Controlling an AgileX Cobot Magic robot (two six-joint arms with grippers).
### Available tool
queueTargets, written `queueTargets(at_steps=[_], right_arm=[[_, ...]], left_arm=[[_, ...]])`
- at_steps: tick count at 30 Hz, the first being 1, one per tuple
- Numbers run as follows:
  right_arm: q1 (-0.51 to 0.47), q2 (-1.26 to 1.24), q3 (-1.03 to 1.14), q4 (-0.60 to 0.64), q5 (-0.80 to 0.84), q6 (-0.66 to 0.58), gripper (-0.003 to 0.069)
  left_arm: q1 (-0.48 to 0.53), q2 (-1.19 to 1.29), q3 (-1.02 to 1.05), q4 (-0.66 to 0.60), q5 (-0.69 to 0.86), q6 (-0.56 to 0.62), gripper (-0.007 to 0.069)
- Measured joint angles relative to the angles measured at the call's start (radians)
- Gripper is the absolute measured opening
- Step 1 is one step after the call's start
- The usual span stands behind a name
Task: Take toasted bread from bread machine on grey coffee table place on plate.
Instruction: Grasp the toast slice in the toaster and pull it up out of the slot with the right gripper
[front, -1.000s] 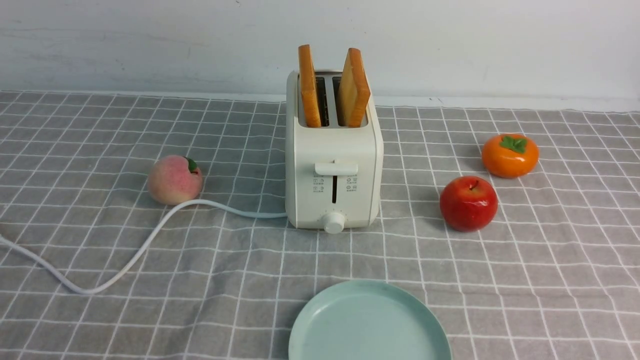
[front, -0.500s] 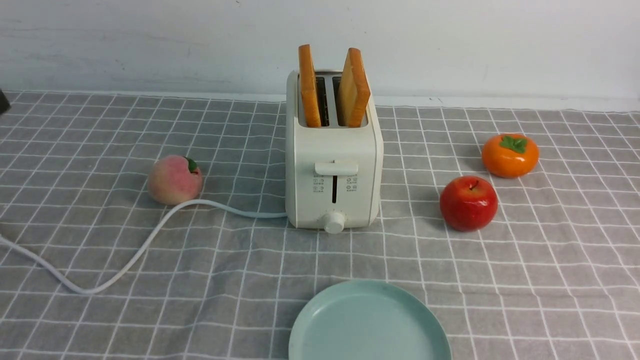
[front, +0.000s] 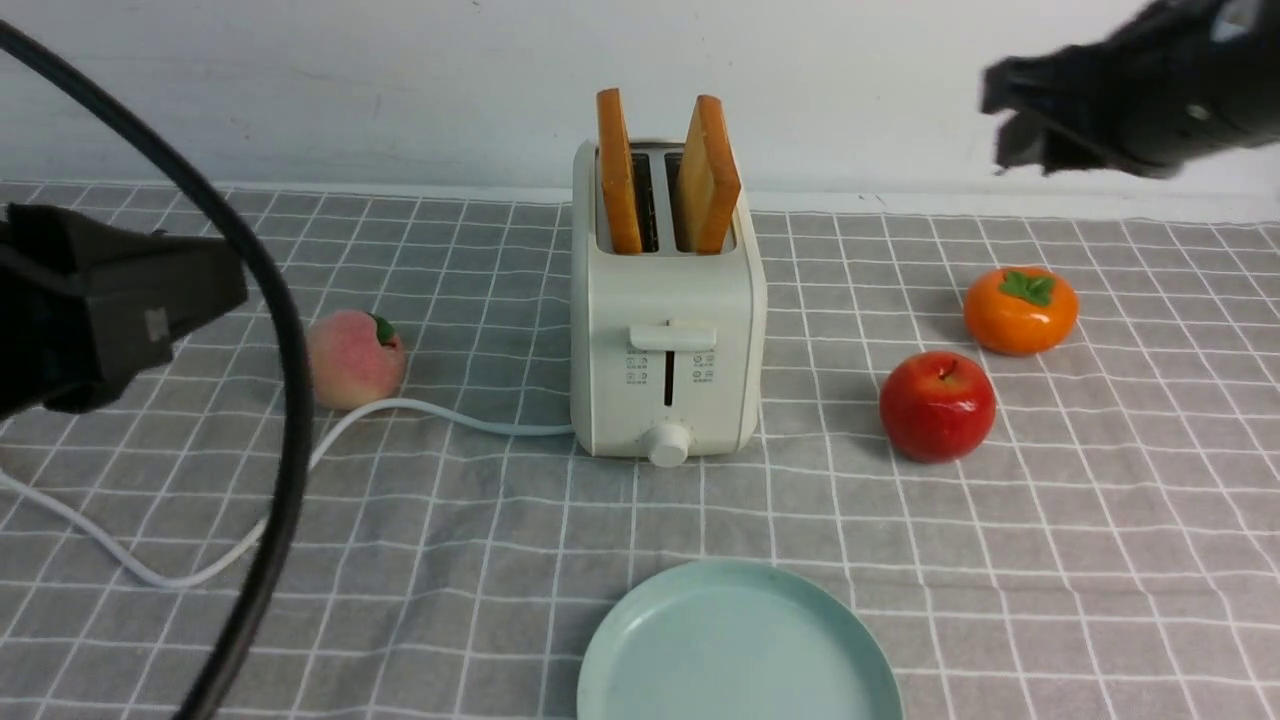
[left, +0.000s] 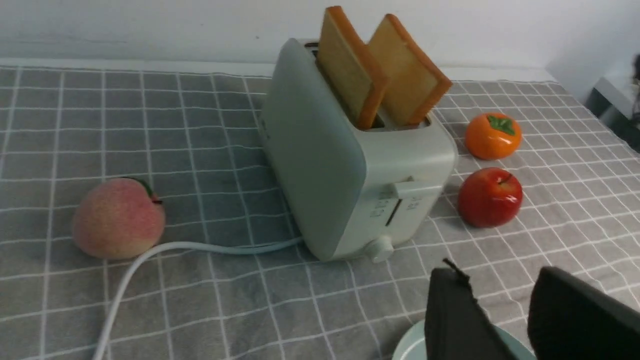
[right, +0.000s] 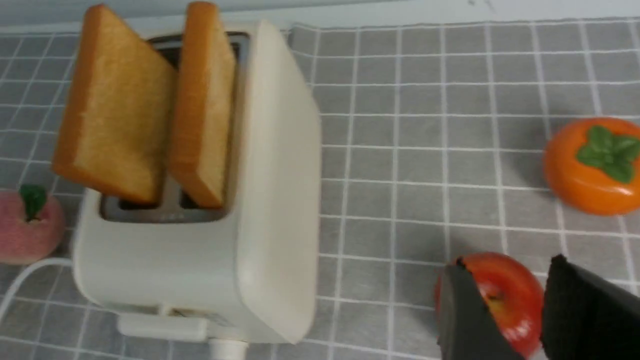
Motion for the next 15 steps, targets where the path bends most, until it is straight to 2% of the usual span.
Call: queueTargets(at_steps=[7, 15], right_arm=[[0.123, 0.291, -0.351, 0.039, 0.018, 0.017, 0.0265], [0.138, 0.429, -0.428, 0.038, -0.035, 0.041, 0.0360]], left_arm=[[-0.128, 0.031, 0.000, 0.034, 0.007, 0.025, 0.0232], [-0.136, 0.031, 0.000, 0.039, 0.028, 0.024, 0.0235]])
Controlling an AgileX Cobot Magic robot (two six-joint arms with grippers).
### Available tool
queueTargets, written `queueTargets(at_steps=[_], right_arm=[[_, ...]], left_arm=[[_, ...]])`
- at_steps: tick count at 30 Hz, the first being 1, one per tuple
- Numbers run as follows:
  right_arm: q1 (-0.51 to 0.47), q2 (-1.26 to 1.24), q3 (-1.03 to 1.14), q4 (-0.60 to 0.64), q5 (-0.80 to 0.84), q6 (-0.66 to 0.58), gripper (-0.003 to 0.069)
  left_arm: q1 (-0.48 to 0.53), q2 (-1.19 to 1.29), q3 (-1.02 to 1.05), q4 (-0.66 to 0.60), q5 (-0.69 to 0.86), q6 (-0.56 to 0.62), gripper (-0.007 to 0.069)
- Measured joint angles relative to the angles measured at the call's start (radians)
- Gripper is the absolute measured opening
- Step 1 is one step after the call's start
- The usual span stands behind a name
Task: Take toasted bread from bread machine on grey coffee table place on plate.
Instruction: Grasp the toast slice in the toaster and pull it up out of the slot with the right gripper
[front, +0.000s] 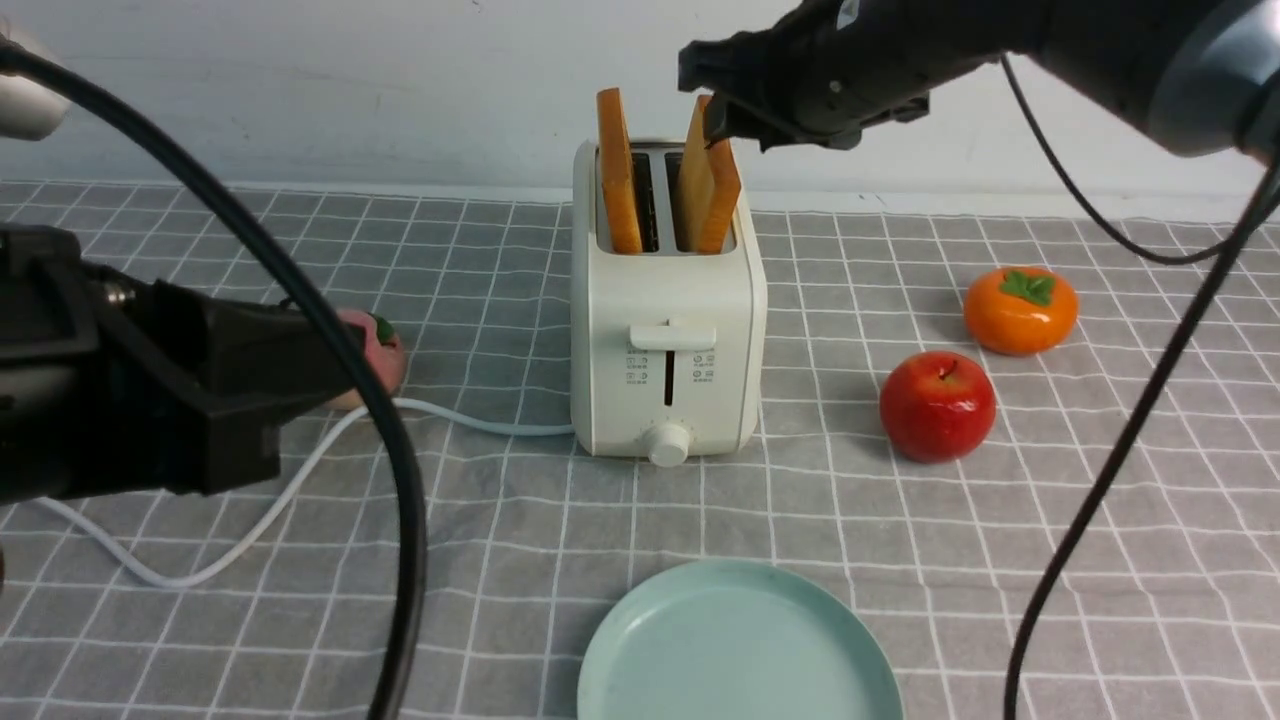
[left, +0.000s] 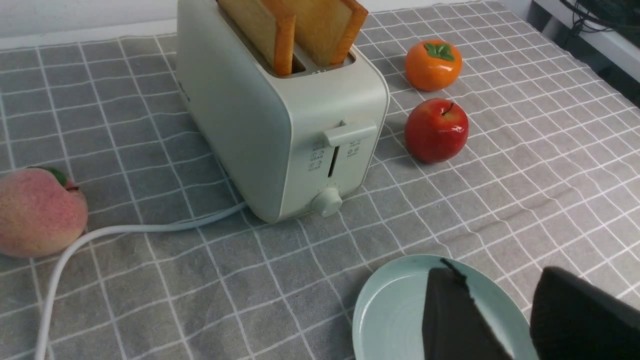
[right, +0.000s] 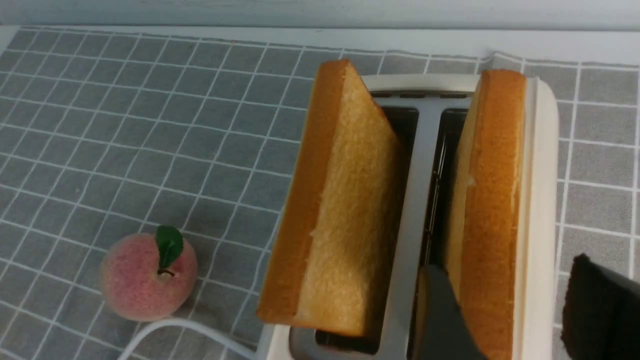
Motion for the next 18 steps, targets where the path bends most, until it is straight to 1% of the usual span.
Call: queueTargets(at_steps=[1, 4, 8, 10, 15, 17, 18], right_arm=[[0.000, 0.019, -0.001, 0.000, -0.024, 0.001, 0.0372], [0.000, 0.037, -0.001, 0.001, -0.047, 0.002, 0.0376], [0.000, 0.075, -0.002, 0.002, -0.074, 0.002, 0.0357], [0.000, 0.086, -0.002, 0.010, -0.074, 0.002, 0.0325], [-0.009, 0.089, -0.002, 0.022, -0.074, 0.002, 0.0174], [-0.020, 0.082, -0.002, 0.030, -0.072, 0.002, 0.0129], [-0.029, 0.072, -0.002, 0.037, -0.070, 0.002, 0.0118]], left_arm=[[0.000, 0.000, 0.000, 0.000, 0.002, 0.000, 0.0238], [0.000, 0.000, 0.000, 0.000, 0.002, 0.000, 0.0239], [0.000, 0.000, 0.000, 0.000, 0.003, 0.000, 0.0238], [0.000, 0.000, 0.000, 0.000, 0.003, 0.000, 0.0238], [0.000, 0.000, 0.000, -0.006, 0.004, 0.000, 0.0238], [0.000, 0.000, 0.000, -0.016, 0.004, 0.000, 0.0238], [0.000, 0.000, 0.000, -0.027, 0.007, 0.000, 0.0238]])
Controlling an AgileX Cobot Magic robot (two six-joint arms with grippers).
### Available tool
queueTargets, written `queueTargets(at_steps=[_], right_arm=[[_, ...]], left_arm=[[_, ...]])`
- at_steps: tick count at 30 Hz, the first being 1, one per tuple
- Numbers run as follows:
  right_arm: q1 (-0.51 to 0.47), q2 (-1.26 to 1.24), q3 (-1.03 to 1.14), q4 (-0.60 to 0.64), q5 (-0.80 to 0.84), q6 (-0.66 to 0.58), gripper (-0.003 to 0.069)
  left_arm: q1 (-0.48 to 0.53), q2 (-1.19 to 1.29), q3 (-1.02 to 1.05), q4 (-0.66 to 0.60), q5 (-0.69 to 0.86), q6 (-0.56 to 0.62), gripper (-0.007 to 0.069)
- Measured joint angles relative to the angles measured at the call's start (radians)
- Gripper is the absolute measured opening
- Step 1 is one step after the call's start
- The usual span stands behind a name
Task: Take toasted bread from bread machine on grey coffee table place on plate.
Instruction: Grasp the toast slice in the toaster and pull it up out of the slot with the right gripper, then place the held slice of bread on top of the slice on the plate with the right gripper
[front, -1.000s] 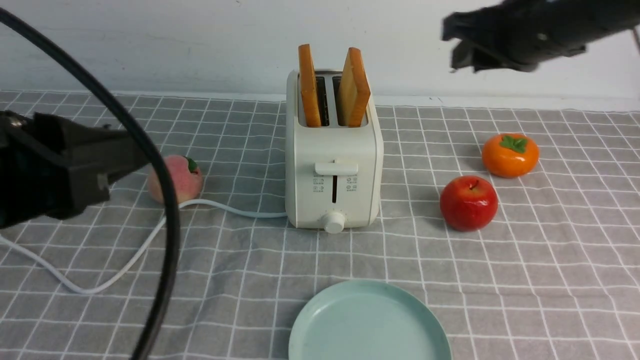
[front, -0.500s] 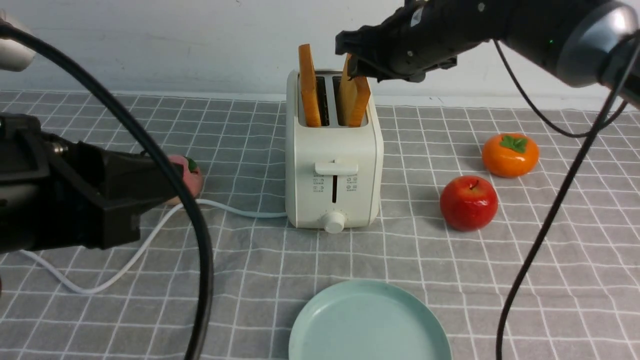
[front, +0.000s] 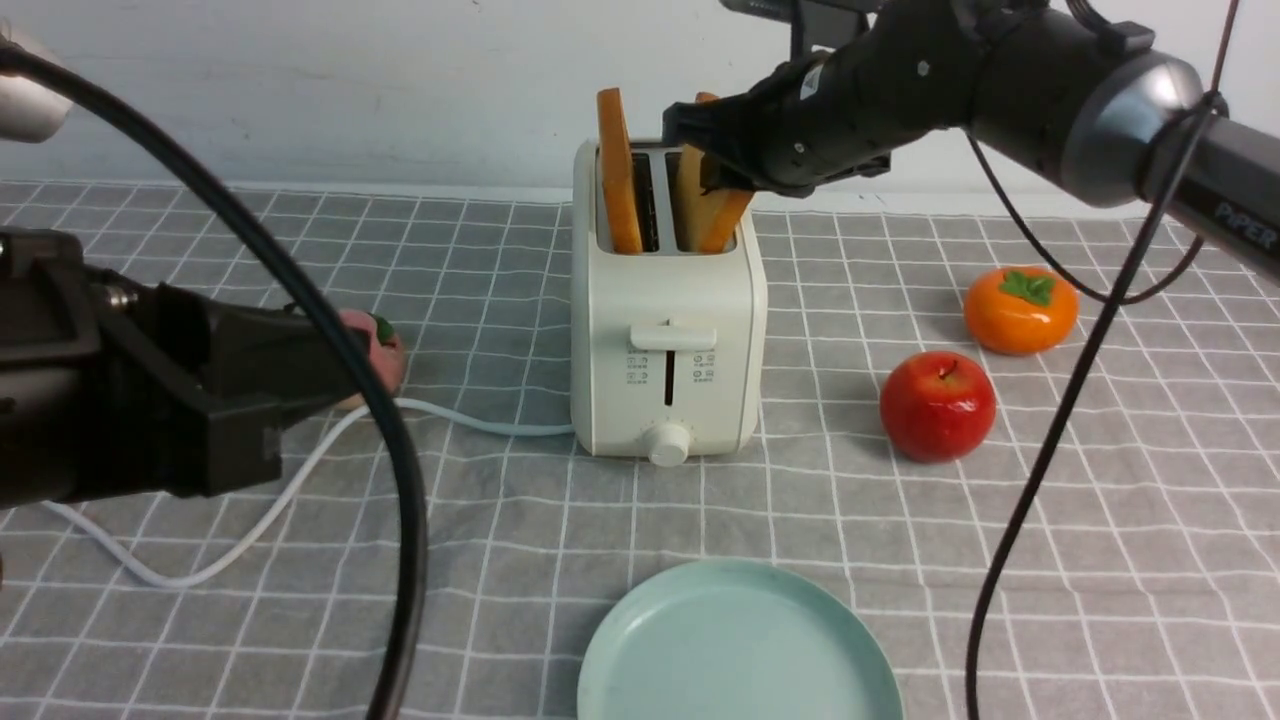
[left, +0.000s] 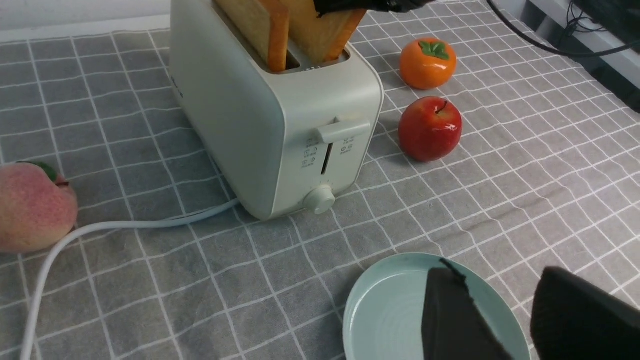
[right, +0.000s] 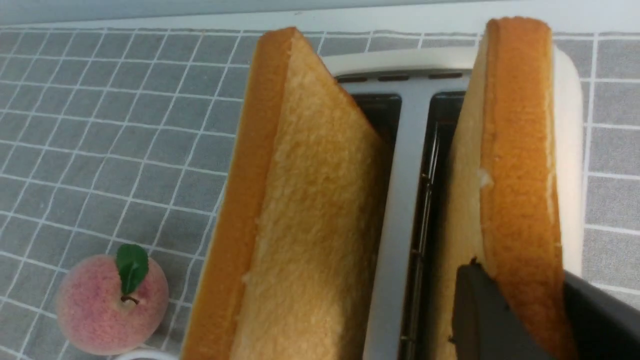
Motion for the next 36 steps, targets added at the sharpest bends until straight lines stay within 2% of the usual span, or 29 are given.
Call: queueTargets(at_steps=[10, 14, 17, 20, 27, 28, 29, 30, 34, 35, 36], right_arm=[[-0.079, -0.218, 0.000, 0.064, 0.047, -0.005, 0.0118], [-0.096, -0.330, -0.002, 0.052, 0.185, -0.060, 0.0118], [-0.110, -0.430, 0.012, 0.040, 0.378, -0.088, 0.0118], [-0.102, -0.494, 0.090, 0.075, 0.470, -0.093, 0.0118], [0.038, -0.595, 0.510, 0.342, 0.486, -0.205, 0.0118], [0.083, -0.610, 0.665, 0.441, 0.451, -0.272, 0.0118], [0.093, -0.611, 0.682, 0.468, 0.445, -0.280, 0.0118], [0.121, -0.616, 0.806, 0.564, 0.389, -0.342, 0.0117], [0.155, -0.618, 1.033, 0.845, 0.215, -0.535, 0.0117], [0.156, -0.618, 1.050, 0.872, 0.197, -0.554, 0.0117], [0.157, -0.618, 1.111, 0.962, 0.126, -0.627, 0.0122]], left_arm=[[0.000, 0.000, 0.000, -0.022, 0.005, 0.000, 0.0238], [0.000, 0.000, 0.000, -0.063, 0.020, 0.000, 0.0238], [0.000, 0.000, 0.000, -0.118, 0.037, 0.000, 0.0238], [0.000, 0.000, 0.000, -0.143, 0.038, 0.000, 0.0238], [0.000, 0.000, 0.000, -0.147, 0.037, 0.000, 0.0238], [0.000, 0.000, 0.000, -0.147, 0.036, 0.000, 0.0238], [0.000, 0.000, 0.000, -0.147, 0.036, 0.000, 0.0238], [0.000, 0.000, 0.000, -0.147, 0.033, 0.000, 0.0238], [0.000, 0.000, 0.000, -0.147, 0.030, 0.000, 0.0240], [0.000, 0.000, 0.000, -0.147, 0.030, 0.000, 0.0240], [0.000, 0.000, 0.000, -0.147, 0.030, 0.000, 0.0242]])
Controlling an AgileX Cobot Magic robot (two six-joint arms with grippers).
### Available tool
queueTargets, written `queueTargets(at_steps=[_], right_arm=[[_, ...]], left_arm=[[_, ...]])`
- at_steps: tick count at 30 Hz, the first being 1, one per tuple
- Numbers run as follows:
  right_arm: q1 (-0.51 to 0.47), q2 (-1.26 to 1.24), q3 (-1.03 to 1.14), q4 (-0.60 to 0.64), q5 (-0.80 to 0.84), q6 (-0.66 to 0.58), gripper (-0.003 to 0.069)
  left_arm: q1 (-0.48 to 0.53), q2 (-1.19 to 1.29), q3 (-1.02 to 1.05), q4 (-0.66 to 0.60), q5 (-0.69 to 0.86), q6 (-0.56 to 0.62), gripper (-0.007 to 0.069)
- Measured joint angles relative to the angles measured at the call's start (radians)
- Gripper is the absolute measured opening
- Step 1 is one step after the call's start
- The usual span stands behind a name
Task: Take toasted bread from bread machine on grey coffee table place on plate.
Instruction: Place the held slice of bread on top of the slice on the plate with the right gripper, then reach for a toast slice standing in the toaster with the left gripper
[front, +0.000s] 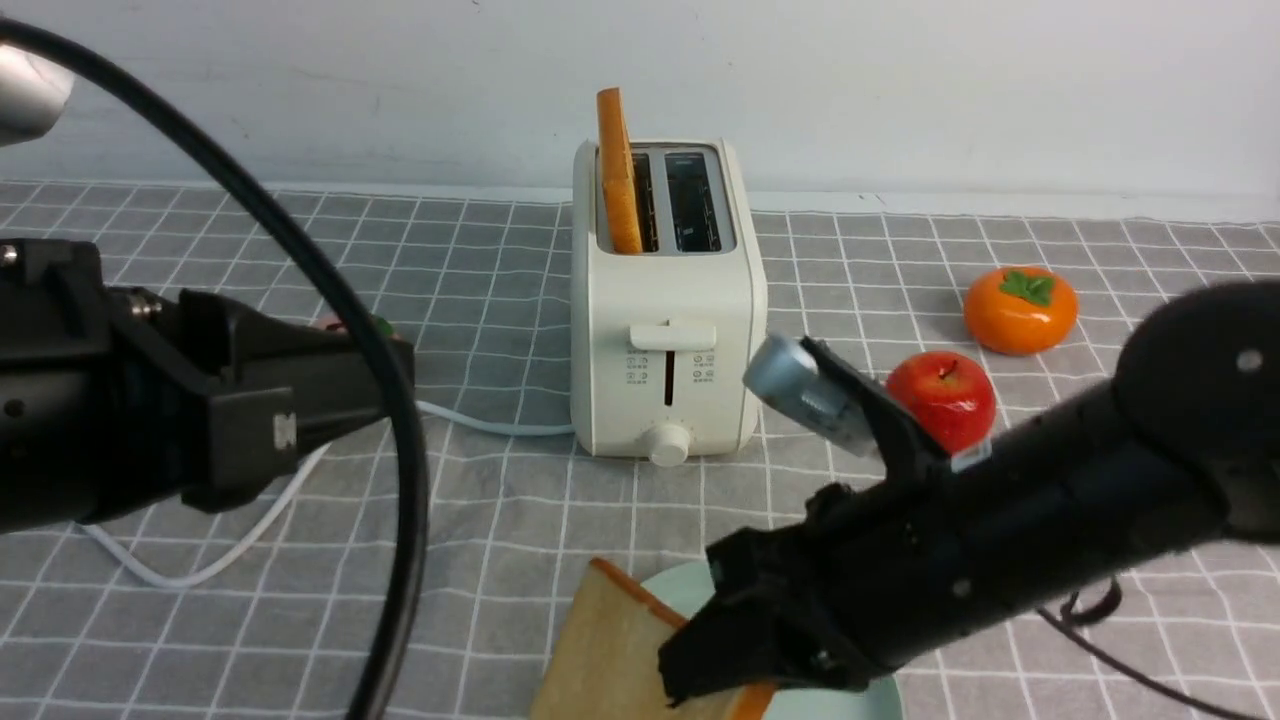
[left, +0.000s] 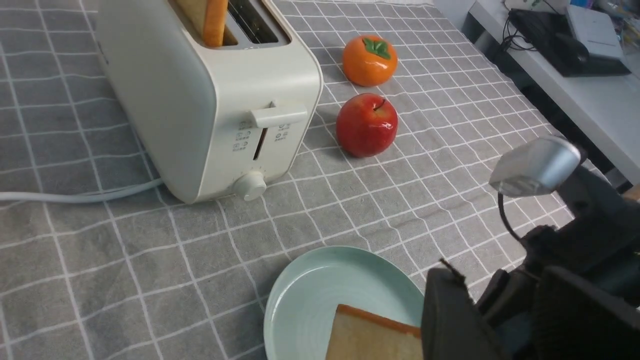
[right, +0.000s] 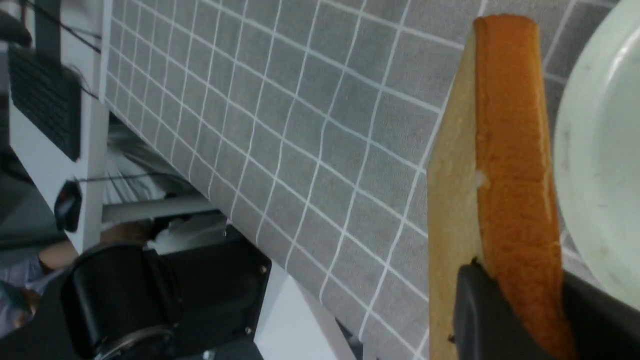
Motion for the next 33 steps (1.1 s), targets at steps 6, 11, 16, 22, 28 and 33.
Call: queueTargets(at_steps=[6, 11, 16, 22, 28, 33], right_arm=[[0.000, 0.001, 0.062, 0.037, -0.152, -0.181, 0.0269], [-0.018, -0.014, 0.062, 0.027, -0.216, -0.220, 0.0428], [-0.072, -0.076, 0.036, -0.074, -0.178, -0.226, 0.0528], [-0.168, -0.190, -0.125, -0.234, -0.005, -0.225, 0.0577], [-0.202, -0.279, -0.454, -0.316, 0.386, -0.200, 0.0579], [-0.202, -0.355, -0.554, -0.384, 0.450, -0.102, 0.0579]], left_arm=[[0.000, 0.000, 0.000, 0.000, 0.039, 0.000, 0.0243], [0.000, 0.000, 0.000, 0.000, 0.077, 0.000, 0.0245], [0.000, 0.000, 0.000, -0.004, 0.083, 0.000, 0.0245], [0.000, 0.025, 0.000, -0.015, 0.044, 0.003, 0.0245], [0.000, 0.185, -0.018, -0.038, -0.119, 0.003, 0.0248], [0.000, 0.394, -0.160, -0.032, -0.043, 0.002, 0.0256]])
